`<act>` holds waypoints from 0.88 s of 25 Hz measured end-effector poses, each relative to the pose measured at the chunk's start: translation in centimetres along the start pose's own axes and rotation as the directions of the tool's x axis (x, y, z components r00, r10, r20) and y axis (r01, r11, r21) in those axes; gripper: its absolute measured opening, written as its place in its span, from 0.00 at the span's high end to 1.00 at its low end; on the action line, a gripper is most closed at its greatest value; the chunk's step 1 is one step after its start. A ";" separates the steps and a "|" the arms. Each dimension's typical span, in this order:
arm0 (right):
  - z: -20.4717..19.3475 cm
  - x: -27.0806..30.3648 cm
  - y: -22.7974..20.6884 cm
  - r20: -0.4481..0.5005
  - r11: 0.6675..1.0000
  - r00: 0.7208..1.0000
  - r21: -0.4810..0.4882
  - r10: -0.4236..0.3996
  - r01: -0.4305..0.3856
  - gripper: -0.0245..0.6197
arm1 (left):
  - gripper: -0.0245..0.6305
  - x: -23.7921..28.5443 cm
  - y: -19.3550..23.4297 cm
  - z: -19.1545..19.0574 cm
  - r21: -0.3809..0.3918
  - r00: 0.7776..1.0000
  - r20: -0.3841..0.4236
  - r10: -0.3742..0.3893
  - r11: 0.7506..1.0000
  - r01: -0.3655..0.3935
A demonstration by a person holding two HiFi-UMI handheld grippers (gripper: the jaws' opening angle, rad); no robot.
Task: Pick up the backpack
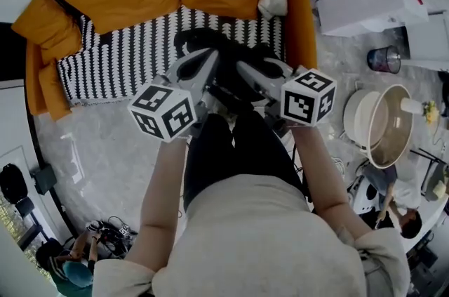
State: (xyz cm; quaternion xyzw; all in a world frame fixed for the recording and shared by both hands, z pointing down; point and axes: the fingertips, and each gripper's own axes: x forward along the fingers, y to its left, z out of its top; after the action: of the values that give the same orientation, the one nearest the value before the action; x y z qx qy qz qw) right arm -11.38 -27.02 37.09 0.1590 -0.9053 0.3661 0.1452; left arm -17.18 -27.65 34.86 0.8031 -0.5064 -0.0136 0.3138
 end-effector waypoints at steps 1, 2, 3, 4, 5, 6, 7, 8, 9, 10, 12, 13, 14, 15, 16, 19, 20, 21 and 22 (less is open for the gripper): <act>0.6 -0.3 0.6 0.028 1.000 1.000 -0.008 -0.006 0.007 0.89 | 0.95 -0.4 -0.2 0.5 0.012 1.000 0.009 0.003 1.000 -0.003; 1.2 -0.7 1.2 0.055 1.000 0.998 -0.014 -0.008 0.009 0.89 | 0.95 -0.8 -0.4 1.2 0.024 1.000 0.026 0.013 1.000 -0.013; 1.8 -1.0 1.9 0.078 1.000 0.997 -0.021 -0.003 0.005 0.89 | 0.95 -1.2 -0.6 1.9 0.032 0.998 0.049 0.025 0.999 -0.026; 2.6 -1.3 2.5 0.097 0.999 0.995 -0.033 0.005 -0.002 0.89 | 0.95 -1.7 -0.8 2.7 0.038 0.997 0.073 0.036 0.999 -0.039; 3.3 -1.6 3.2 0.115 0.999 0.993 -0.047 0.014 -0.008 0.89 | 0.95 -2.1 -1.1 3.4 0.044 0.995 0.092 0.045 0.998 -0.049; 4.1 -2.0 3.9 0.133 0.998 0.991 -0.060 0.021 -0.013 0.89 | 0.95 -2.5 -1.4 3.9 0.051 0.993 0.106 0.049 0.997 -0.055; 4.9 -2.4 4.5 0.152 0.997 0.988 -0.073 0.026 -0.015 0.89 | 0.95 -2.8 -1.8 4.5 0.060 0.992 0.116 0.051 0.997 -0.058; 5.7 -2.9 5.0 0.171 0.996 0.985 -0.084 0.031 -0.016 0.89 | 0.95 -3.1 -2.2 4.9 0.068 0.991 0.123 0.051 0.996 -0.060; 6.6 -3.4 5.5 0.190 0.995 0.981 -0.095 0.035 -0.018 0.89 | 0.95 -3.4 -2.6 5.4 0.075 0.990 0.131 0.051 0.995 -0.061; 7.3 -3.8 6.1 0.208 0.995 0.977 -0.103 0.041 -0.019 0.89 | 0.95 -3.6 -3.1 5.9 0.083 0.989 0.139 0.048 0.995 -0.060; 8.9 -4.6 7.2 0.244 0.993 0.969 -0.118 0.052 -0.023 0.89 | 0.95 -4.2 -4.4 7.1 0.110 0.986 0.162 0.031 0.993 -0.050; 9.7 -4.9 7.9 0.260 0.991 0.964 -0.129 0.059 -0.026 0.89 | 0.95 -4.4 -5.2 7.7 0.130 0.984 0.175 0.019 0.991 -0.042; 10.4 -5.2 8.5 0.275 0.990 0.959 -0.141 0.066 -0.028 0.89 | 0.95 -4.6 -5.9 8.3 0.150 0.982 0.187 0.008 0.988 -0.037; 11.0 -5.6 9.1 0.287 0.988 0.955 -0.154 0.075 -0.032 0.89 | 0.95 -4.7 -6.6 8.8 0.167 0.980 0.198 -0.001 0.985 -0.033; 11.6 -5.9 9.7 0.299 0.985 0.950 -0.166 0.084 -0.035 0.89 | 0.95 -4.8 -7.2 9.2 0.180 0.978 0.208 -0.009 0.983 -0.029; 13.2 -7.0 11.1 0.353 0.980 0.929 -0.195 0.114 -0.046 0.89 | 0.95 -4.8 -8.2 10.0 0.189 0.973 0.225 -0.044 0.982 0.001; 13.6 -7.3 11.5 0.371 0.978 0.921 -0.200 0.123 -0.050 0.89 | 0.95 -4.9 -8.4 10.2 0.182 0.971 0.232 -0.054 0.983 0.011; 14.0 -7.6 11.8 0.384 0.977 0.914 -0.204 0.131 -0.054 0.89 | 0.95 -5.0 -8.5 10.5 0.178 0.969 0.241 -0.059 0.984 0.015; 14.3 -7.7 12.1 0.394 0.977 0.909 -0.207 0.138 -0.059 0.89 | 0.95 -5.3 -8.5 10.9 0.179 0.966 0.250 -0.057 0.984 0.012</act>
State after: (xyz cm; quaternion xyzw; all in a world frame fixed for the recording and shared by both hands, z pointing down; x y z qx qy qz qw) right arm -11.27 -27.54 16.78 0.1707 -0.9533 0.2439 -0.0503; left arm -16.58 -26.19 20.17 0.8280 -0.5276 -0.0771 0.1736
